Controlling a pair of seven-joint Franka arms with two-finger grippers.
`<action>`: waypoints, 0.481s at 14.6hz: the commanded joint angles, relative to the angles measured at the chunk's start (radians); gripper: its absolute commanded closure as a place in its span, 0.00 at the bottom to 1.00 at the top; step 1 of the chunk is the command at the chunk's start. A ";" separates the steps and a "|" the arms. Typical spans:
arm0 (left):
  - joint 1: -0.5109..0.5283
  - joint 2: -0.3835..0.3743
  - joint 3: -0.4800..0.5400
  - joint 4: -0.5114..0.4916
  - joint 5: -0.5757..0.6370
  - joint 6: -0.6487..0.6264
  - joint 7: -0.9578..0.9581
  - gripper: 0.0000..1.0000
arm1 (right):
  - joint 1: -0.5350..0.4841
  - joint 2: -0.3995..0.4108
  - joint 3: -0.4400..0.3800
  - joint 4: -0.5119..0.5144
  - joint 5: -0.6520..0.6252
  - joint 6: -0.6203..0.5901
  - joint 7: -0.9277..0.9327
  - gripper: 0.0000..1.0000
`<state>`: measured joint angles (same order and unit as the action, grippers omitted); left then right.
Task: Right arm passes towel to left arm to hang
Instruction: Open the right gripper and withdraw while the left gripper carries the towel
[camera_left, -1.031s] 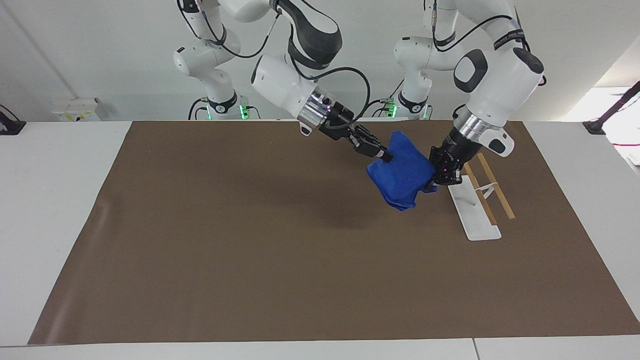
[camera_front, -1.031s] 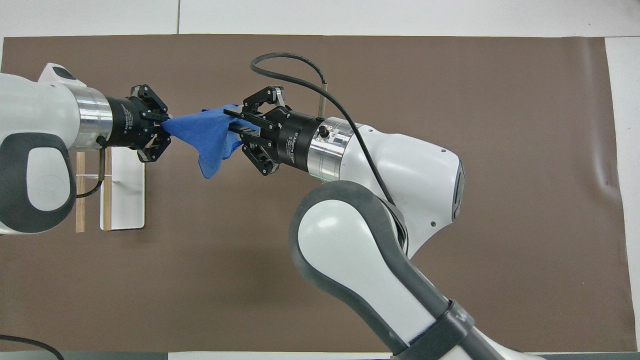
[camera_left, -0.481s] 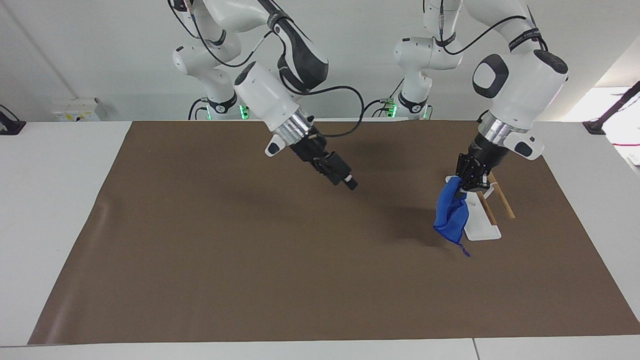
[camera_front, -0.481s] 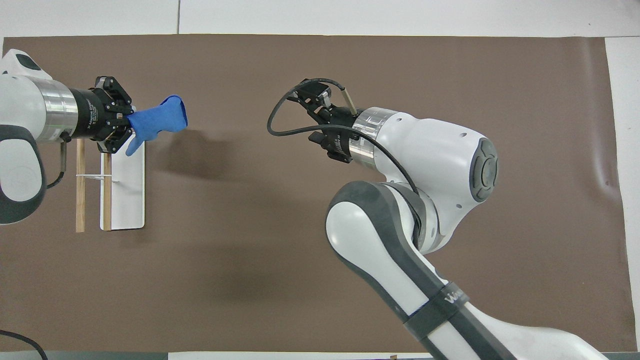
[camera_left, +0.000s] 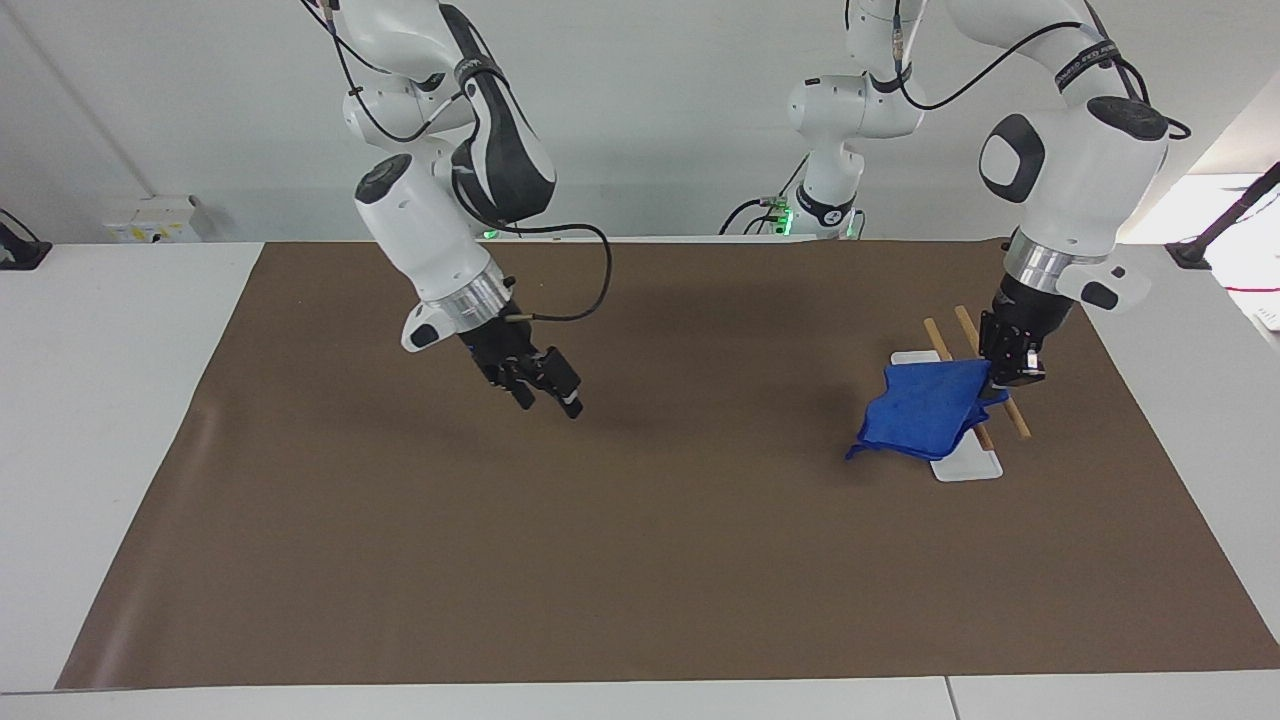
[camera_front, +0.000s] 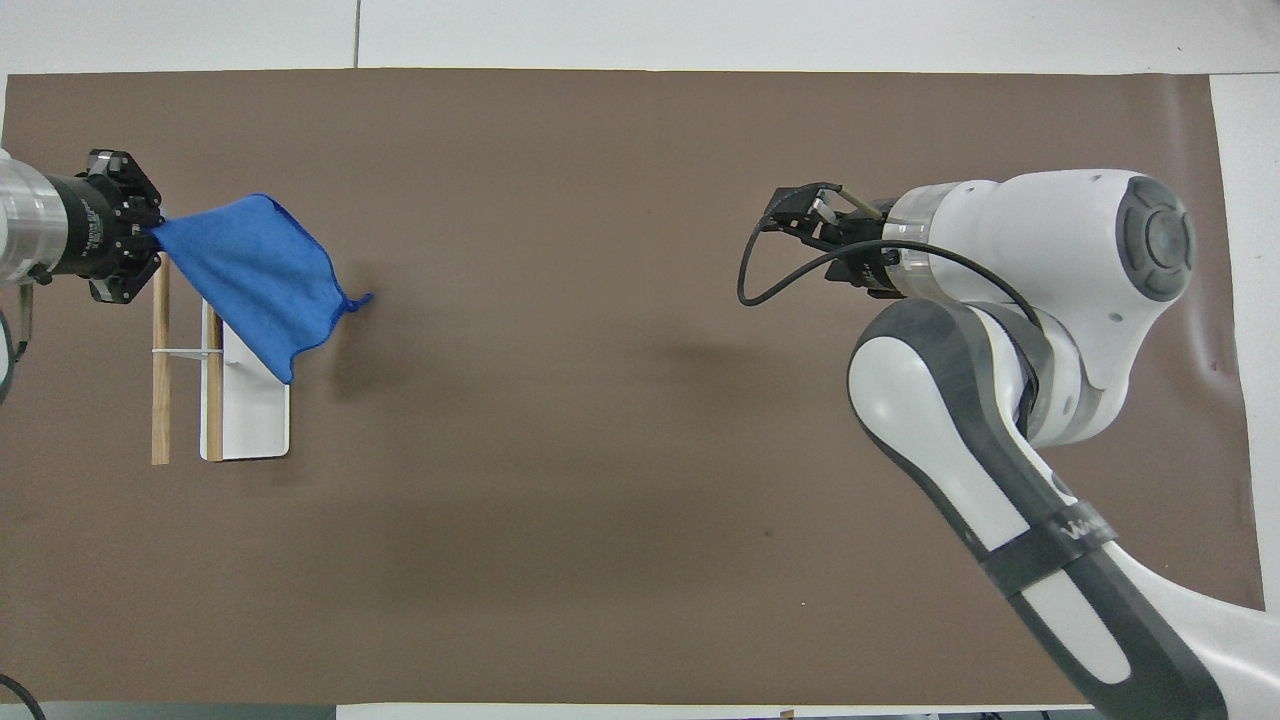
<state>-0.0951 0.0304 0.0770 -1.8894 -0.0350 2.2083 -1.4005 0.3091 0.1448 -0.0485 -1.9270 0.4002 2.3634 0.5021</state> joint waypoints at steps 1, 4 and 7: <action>0.066 -0.033 -0.006 -0.052 0.018 0.054 0.008 1.00 | -0.093 -0.037 0.013 -0.012 -0.183 -0.146 -0.110 0.00; 0.139 -0.063 -0.008 -0.112 0.018 0.096 0.006 1.00 | -0.140 -0.074 0.015 0.045 -0.420 -0.339 -0.143 0.00; 0.186 -0.086 -0.008 -0.160 0.018 0.125 0.012 1.00 | -0.204 -0.122 0.010 0.153 -0.429 -0.585 -0.230 0.00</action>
<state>0.0625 -0.0020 0.0786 -1.9747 -0.0328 2.2903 -1.3957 0.1587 0.0640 -0.0487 -1.8310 -0.0100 1.8950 0.3410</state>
